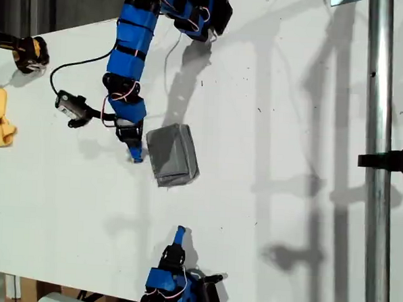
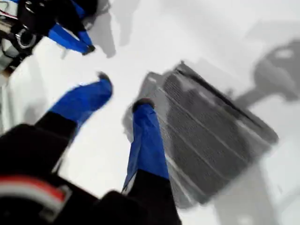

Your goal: Grasp corners of a towel and fold twice.

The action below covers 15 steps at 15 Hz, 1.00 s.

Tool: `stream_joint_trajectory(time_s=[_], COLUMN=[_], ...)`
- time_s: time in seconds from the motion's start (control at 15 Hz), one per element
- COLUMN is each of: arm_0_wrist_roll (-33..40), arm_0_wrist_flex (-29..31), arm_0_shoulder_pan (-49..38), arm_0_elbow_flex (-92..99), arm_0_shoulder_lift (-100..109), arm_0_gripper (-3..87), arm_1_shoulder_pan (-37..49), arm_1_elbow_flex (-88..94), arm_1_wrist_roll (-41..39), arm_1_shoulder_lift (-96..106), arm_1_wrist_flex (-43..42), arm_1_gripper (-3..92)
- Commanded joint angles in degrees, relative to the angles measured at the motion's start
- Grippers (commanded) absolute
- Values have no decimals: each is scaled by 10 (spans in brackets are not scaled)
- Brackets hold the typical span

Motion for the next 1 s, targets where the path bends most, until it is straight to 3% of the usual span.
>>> stream_joint_trajectory(time_s=[0.0,0.2,0.47,0.53,0.6,0.73,0.8,0.87,0.93], arm_0_wrist_roll=[-13,7,-11,-26,-74,-105,-119,-124,-47], arm_0_wrist_flex=[0,-21,-18,3,41,33,51,109,108], arm_0_shoulder_pan=[-2,5,40,47,46,69,59,50,55], arm_0_elbow_flex=[-1,0,4,4,4,4,4,4,4], arm_0_shoulder_lift=[3,3,3,3,3,3,3,-5,2], arm_0_gripper=[-13,-13,-12,-12,-12,-12,-9,-12,-11], arm_1_shoulder_pan=[15,-11,-120,-147,-166,-165,-158,-156,-151], arm_1_elbow_flex=[19,250,633,700,749,757,758,759,757], arm_1_wrist_roll=[15,83,294,359,376,375,354,346,334], arm_1_shoulder_lift=[150,396,793,904,973,968,969,969,969], arm_1_wrist_flex=[256,339,300,339,347,336,338,338,345], arm_1_gripper=[-2,-2,-2,-2,-2,2,84,122,122])
